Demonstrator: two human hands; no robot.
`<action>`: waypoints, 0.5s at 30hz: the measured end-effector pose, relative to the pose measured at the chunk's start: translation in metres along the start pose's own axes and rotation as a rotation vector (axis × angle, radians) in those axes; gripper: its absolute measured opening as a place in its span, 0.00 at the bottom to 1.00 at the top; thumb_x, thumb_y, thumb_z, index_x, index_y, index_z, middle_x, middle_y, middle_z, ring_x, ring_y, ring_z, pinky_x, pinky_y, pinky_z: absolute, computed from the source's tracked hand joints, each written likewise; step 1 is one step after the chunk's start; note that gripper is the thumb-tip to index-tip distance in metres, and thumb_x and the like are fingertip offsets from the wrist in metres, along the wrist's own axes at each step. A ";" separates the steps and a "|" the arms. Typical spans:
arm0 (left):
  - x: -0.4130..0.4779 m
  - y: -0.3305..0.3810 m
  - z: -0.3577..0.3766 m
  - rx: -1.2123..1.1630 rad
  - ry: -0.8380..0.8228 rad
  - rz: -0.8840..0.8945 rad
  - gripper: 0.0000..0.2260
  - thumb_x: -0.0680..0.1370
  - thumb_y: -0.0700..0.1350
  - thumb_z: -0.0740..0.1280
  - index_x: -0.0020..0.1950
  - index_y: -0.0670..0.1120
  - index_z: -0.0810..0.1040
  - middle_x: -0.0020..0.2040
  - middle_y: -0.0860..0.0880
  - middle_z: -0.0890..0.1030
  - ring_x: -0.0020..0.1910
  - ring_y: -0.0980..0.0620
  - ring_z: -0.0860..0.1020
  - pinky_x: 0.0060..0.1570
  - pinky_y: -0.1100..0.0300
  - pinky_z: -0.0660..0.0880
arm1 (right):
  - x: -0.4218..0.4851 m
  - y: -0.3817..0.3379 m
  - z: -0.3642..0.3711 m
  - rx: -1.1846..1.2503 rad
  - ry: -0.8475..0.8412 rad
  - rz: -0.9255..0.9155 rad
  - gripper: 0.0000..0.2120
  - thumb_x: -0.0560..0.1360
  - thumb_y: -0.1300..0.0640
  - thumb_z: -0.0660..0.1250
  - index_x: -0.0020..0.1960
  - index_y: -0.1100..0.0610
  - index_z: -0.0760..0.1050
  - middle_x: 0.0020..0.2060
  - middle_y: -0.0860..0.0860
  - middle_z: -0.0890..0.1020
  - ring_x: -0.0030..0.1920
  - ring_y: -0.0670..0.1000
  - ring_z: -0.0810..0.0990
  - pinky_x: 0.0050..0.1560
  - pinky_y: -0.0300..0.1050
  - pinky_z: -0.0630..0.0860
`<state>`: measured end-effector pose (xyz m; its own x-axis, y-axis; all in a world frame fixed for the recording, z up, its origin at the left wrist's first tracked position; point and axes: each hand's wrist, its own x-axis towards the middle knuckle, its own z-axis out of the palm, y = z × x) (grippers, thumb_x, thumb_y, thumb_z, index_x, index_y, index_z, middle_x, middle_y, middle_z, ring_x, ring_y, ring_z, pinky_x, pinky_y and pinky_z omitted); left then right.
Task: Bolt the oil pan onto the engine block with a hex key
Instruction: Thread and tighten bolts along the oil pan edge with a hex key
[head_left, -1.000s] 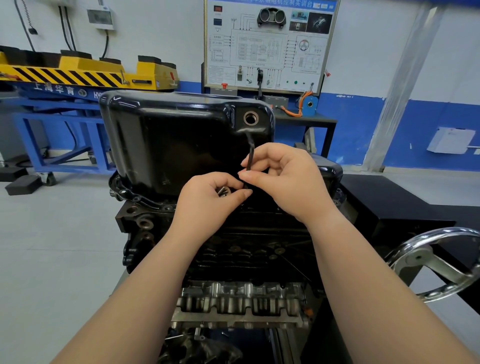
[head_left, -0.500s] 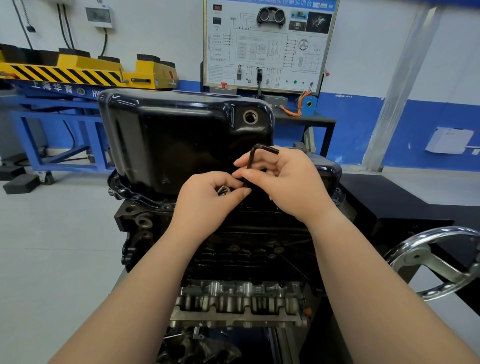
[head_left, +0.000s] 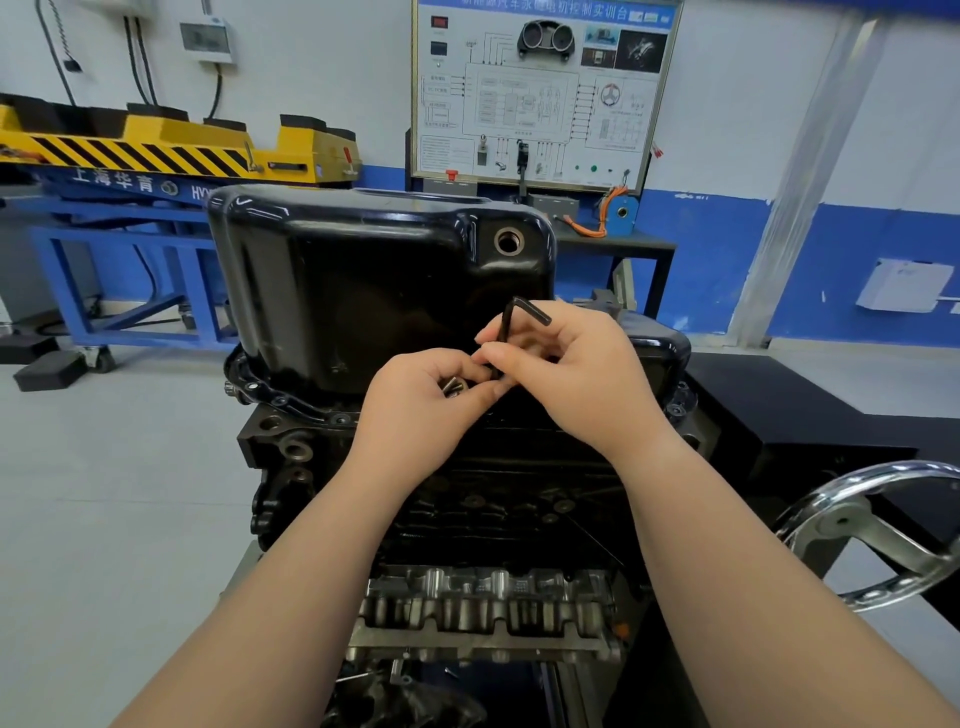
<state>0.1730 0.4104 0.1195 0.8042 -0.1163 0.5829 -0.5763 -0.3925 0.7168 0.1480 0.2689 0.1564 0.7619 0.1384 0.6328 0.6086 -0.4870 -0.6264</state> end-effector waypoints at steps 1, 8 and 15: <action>0.000 0.000 0.000 -0.006 -0.003 -0.014 0.03 0.70 0.48 0.73 0.37 0.55 0.81 0.32 0.58 0.79 0.36 0.64 0.76 0.34 0.75 0.69 | -0.001 0.000 -0.002 0.023 0.007 -0.017 0.07 0.74 0.63 0.68 0.49 0.54 0.81 0.41 0.47 0.84 0.41 0.46 0.82 0.62 0.58 0.72; 0.001 -0.004 0.000 -0.021 0.007 -0.048 0.02 0.70 0.48 0.73 0.38 0.52 0.82 0.35 0.56 0.80 0.37 0.63 0.77 0.35 0.74 0.71 | -0.007 0.001 0.002 0.327 0.227 -0.063 0.12 0.76 0.59 0.58 0.50 0.53 0.80 0.46 0.46 0.84 0.51 0.44 0.80 0.52 0.38 0.76; 0.001 -0.003 -0.001 -0.032 0.003 -0.018 0.04 0.71 0.45 0.73 0.37 0.51 0.81 0.33 0.52 0.80 0.32 0.57 0.76 0.32 0.68 0.71 | 0.005 0.007 0.006 0.774 -0.218 0.097 0.20 0.79 0.50 0.51 0.57 0.59 0.77 0.47 0.56 0.83 0.51 0.54 0.80 0.58 0.51 0.75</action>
<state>0.1747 0.4124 0.1184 0.8140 -0.1065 0.5711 -0.5662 -0.3654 0.7389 0.1571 0.2710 0.1526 0.7965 0.3297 0.5068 0.4580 0.2182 -0.8618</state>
